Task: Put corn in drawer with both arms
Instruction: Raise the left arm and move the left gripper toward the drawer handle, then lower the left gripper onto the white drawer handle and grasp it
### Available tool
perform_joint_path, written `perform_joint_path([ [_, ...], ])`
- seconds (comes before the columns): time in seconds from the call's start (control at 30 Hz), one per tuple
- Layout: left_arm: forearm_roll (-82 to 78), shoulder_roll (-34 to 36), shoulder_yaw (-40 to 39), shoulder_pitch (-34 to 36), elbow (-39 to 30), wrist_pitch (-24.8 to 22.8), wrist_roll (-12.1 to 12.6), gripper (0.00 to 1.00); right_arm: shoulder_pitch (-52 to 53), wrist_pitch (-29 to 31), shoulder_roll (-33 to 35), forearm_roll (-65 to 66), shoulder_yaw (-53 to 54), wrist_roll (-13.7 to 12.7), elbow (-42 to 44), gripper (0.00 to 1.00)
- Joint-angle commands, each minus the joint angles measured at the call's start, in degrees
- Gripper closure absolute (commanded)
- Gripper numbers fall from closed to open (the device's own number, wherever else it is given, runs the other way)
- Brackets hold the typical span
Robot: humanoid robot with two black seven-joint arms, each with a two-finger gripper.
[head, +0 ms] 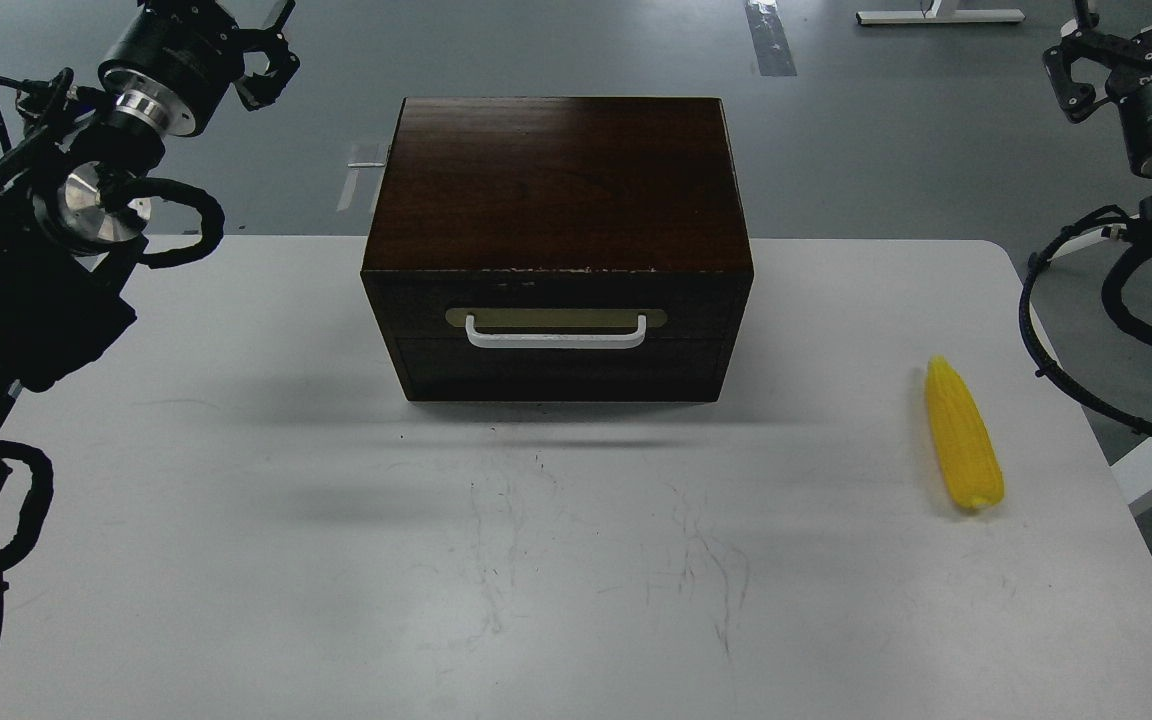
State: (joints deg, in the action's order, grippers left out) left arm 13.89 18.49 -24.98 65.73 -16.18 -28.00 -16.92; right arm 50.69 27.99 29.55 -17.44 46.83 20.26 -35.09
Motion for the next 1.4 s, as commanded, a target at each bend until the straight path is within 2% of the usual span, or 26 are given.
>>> perform_joint_path([
  [0.0,0.17,-0.03,-0.07,-0.33,0.01,0.00,-0.83,0.02,0.02,0.01,0.25,0.04,0.01,0.13,0.02,0.00],
  [0.07,0.08,-0.12,0.02,-0.42,0.01,0.00,-1.98,0.02,0.02,0.01,0.33,0.04,0.01,0.22,0.02,0.00],
  [0.2,0.17,-0.03,-0.07,-0.42,-0.26,0.00,-2.33,0.02,0.02,0.01,0.60,0.04,0.01,0.31,0.02,0.00],
  [0.43,-1.67,4.18,1.16,-0.25,-2.27,0.00,-1.63,0.03,-0.06,0.01,1.56,0.04,0.10,0.48,0.10,0.00],
  [0.5,-7.18,8.03,1.34,-0.25,-7.43,0.00,-1.72,0.06,0.02,0.01,1.65,0.04,0.10,0.48,0.02,0.00],
  [0.53,-7.21,8.05,1.34,-0.25,-7.46,0.00,-1.72,0.06,0.02,0.01,1.65,0.04,0.10,0.48,0.02,0.00],
  [0.6,-20.15,13.38,1.51,0.54,-16.20,0.00,-1.89,0.06,-0.06,0.01,1.91,0.04,0.10,0.83,0.02,0.00],
  [0.7,-31.77,17.00,1.51,3.08,-23.86,0.00,-1.89,0.06,-0.15,0.01,2.27,0.04,0.10,1.36,0.10,0.00],
  [0.93,-60.71,19.13,1.51,8.63,-44.53,0.00,-1.98,0.06,-0.06,0.01,2.36,0.04,0.28,1.45,0.02,0.00],
  [1.0,-72.98,18.86,1.60,8.98,-52.34,0.00,-2.07,0.06,0.11,0.01,2.36,-0.05,0.54,1.45,0.02,0.00],
  [1.07,-83.70,18.60,1.69,9.51,-57.18,0.00,-2.16,0.06,0.11,0.01,2.36,0.04,1.15,1.45,0.02,0.00],
  [1.23,-104.28,17.90,6.24,11.25,-64.67,0.00,-2.33,0.06,-0.15,0.01,2.97,0.04,1.51,2.24,0.19,0.00],
  [1.37,-114.94,12.38,16.16,15.74,-63.98,0.00,-2.94,0.06,-0.24,0.01,3.76,0.04,1.51,3.64,0.46,0.00],
])
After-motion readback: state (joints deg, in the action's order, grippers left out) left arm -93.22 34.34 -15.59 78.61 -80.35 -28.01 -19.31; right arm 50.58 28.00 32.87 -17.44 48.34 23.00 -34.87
